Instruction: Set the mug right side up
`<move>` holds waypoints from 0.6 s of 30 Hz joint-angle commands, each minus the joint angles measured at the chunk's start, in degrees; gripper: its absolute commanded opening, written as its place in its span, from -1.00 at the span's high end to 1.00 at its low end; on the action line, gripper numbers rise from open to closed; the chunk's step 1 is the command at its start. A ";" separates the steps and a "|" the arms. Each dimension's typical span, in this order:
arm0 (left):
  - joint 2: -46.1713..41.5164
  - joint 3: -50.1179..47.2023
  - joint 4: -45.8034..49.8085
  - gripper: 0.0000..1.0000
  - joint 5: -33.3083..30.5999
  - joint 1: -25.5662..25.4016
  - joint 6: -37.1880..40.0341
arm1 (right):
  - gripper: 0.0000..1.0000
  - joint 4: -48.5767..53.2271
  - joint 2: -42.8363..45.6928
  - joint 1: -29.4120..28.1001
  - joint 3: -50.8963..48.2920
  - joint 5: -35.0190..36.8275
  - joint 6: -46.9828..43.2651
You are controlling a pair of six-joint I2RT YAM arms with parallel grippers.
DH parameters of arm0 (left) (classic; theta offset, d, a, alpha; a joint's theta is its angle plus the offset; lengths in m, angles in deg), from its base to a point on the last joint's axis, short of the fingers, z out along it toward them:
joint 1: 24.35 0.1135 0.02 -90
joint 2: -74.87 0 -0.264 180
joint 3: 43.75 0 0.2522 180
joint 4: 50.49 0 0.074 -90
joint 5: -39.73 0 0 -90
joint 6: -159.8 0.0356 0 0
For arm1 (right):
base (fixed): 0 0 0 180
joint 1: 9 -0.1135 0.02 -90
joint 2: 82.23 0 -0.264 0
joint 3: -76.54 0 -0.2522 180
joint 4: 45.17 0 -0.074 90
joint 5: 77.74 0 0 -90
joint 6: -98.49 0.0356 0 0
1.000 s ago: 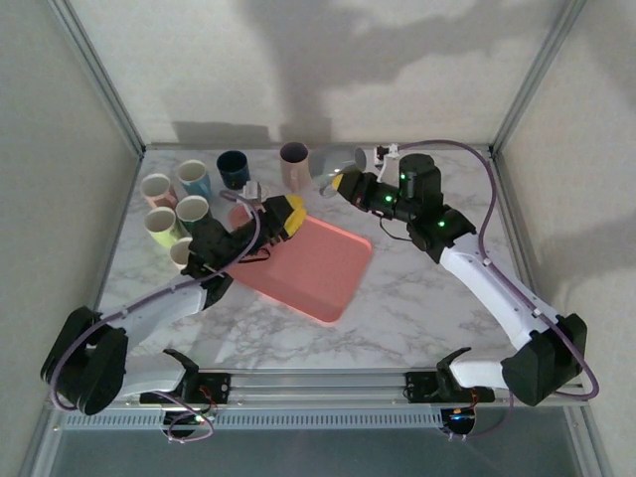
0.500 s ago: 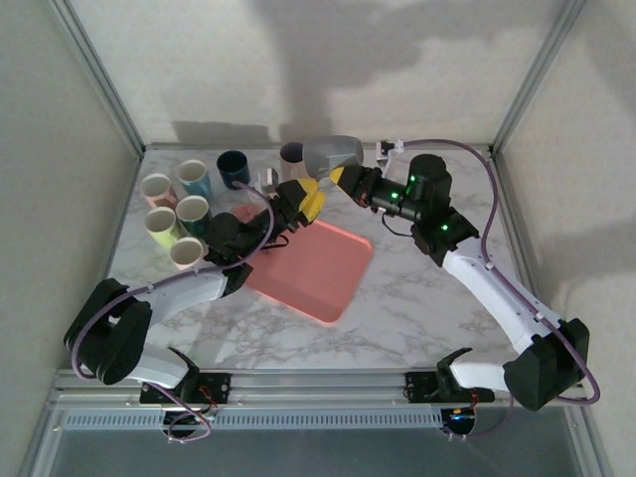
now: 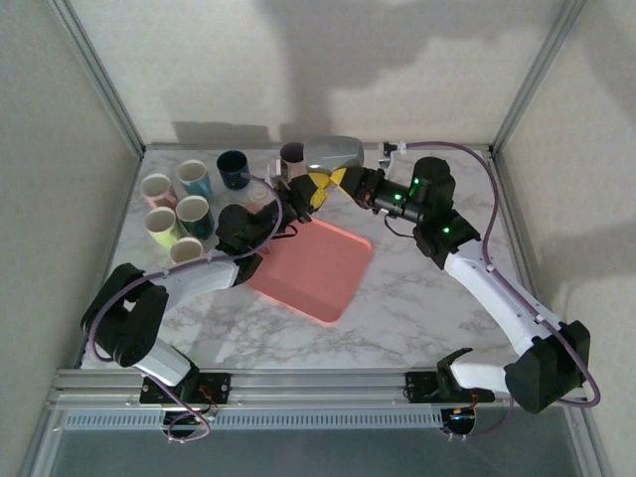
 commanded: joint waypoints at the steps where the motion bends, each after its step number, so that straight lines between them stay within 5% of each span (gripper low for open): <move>1: 1.52 2.14 -7.50 0.98 0.48 -0.22 -1.54 | 1.00 -3.97 2.31 -0.39 0.13 -1.76 -0.55; 6: 2.14 2.04 -10.79 1.00 0.64 -0.24 -1.28 | 0.99 -1.09 2.56 -0.31 0.66 -0.39 -2.50; 11: -0.55 4.37 -1.83 1.00 0.90 -0.23 6.93 | 0.05 6.80 4.55 -0.16 0.99 5.10 -7.24; 18: -5.20 13.31 27.22 1.00 -2.46 -0.23 27.12 | -0.32 25.40 8.83 2.76 2.55 14.35 -18.02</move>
